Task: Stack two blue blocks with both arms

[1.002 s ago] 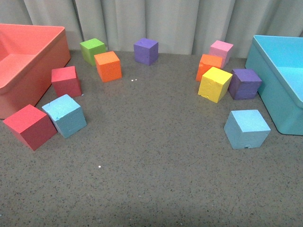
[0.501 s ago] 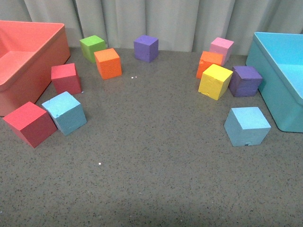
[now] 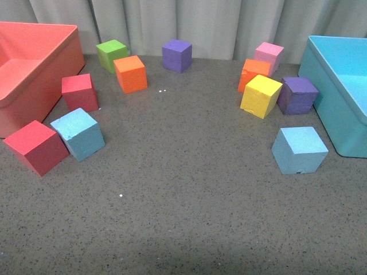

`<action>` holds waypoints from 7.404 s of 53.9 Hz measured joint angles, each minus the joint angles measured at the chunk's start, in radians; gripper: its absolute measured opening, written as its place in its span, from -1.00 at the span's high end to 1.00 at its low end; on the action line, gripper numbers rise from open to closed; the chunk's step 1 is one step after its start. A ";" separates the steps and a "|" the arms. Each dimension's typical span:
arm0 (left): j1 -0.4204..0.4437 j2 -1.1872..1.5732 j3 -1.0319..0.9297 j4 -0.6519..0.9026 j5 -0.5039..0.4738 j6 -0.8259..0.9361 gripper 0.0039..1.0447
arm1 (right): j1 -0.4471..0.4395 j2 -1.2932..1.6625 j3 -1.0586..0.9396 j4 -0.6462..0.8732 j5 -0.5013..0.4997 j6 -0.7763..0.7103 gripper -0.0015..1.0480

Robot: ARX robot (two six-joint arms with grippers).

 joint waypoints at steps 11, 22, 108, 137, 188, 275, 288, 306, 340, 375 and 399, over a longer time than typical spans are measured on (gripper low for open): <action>0.000 0.000 0.000 0.000 0.000 0.000 -0.88 | 0.000 0.000 0.000 0.000 0.000 0.000 -0.82; 0.000 0.000 0.000 0.000 0.000 0.000 -0.88 | 0.000 0.000 0.000 0.000 0.000 0.000 -0.82; 0.000 0.000 0.000 0.000 -0.001 0.000 -0.88 | 0.140 1.941 0.932 -0.005 -0.011 0.065 -0.82; 0.000 0.000 0.000 0.000 -0.001 0.000 -0.88 | 0.152 2.147 1.099 -0.097 -0.002 0.050 -0.18; 0.000 0.000 0.000 0.000 -0.001 0.000 -0.88 | 0.484 2.257 1.372 -0.208 0.009 0.412 0.10; 0.000 0.000 0.000 0.000 -0.002 0.000 -0.88 | 0.222 1.499 0.222 1.263 0.211 -0.001 0.98; 0.000 0.000 0.000 0.000 -0.002 0.000 -0.88 | 0.129 1.144 0.103 1.027 0.128 0.000 0.98; 0.000 0.000 0.000 0.000 -0.002 0.000 -0.88 | 0.021 0.875 0.031 0.828 0.009 0.000 0.98; 0.000 0.000 0.000 0.000 -0.002 0.000 -0.88 | 0.002 0.433 0.000 0.435 0.003 0.000 0.98; 0.000 0.000 0.000 0.000 -0.002 0.000 -0.88 | 0.002 0.187 0.000 0.194 0.003 0.000 0.98; 0.000 0.000 0.000 0.000 -0.002 0.000 -0.88 | 0.002 0.002 0.000 0.001 0.000 -0.001 0.86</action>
